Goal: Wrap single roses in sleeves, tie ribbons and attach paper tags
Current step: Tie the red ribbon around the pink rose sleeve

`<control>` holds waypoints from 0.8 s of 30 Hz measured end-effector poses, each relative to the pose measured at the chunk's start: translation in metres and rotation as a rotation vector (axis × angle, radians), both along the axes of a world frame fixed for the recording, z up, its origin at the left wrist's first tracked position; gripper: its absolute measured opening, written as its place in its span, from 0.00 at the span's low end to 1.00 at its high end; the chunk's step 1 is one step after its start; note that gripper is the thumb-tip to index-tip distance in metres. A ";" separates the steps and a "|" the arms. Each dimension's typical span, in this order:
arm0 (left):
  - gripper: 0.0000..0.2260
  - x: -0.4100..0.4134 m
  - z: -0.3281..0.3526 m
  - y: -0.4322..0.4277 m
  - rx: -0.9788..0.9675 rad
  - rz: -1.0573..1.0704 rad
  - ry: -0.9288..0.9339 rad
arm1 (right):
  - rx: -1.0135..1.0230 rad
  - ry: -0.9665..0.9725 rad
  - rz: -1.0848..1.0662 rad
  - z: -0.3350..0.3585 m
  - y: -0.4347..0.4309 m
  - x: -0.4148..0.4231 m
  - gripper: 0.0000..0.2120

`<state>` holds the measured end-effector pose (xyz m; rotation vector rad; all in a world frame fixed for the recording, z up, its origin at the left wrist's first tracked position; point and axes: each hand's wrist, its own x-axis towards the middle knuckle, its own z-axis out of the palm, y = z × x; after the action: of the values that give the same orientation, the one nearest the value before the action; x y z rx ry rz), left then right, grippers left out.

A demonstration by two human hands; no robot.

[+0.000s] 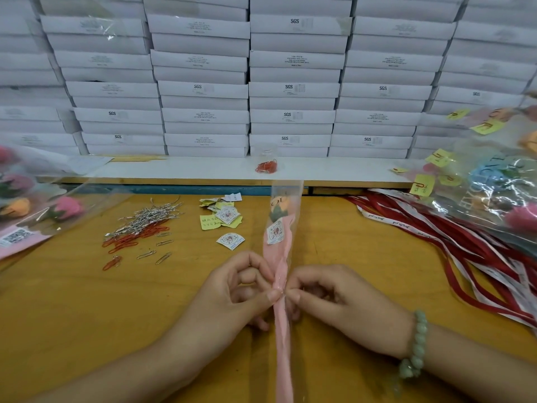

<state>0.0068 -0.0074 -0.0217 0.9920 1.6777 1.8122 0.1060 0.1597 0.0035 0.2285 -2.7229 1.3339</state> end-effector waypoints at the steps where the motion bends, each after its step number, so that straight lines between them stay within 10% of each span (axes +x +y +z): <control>1: 0.07 0.000 0.000 0.000 0.007 -0.005 0.002 | -0.094 -0.059 0.008 0.001 0.000 0.000 0.10; 9: 0.07 0.004 0.001 0.001 0.029 -0.023 0.070 | -0.569 -0.477 0.016 0.008 0.001 -0.003 0.11; 15: 0.07 0.004 0.002 0.000 -0.006 0.022 0.120 | -0.489 -0.580 0.101 0.015 0.013 -0.007 0.11; 24: 0.14 0.006 -0.001 -0.001 -0.135 0.039 0.323 | 1.204 -0.232 -0.652 0.034 0.084 -0.005 0.09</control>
<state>0.0126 -0.0085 -0.0232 1.2509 1.9924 1.6021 0.1007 0.2440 0.0373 -0.7074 -2.9487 -0.5133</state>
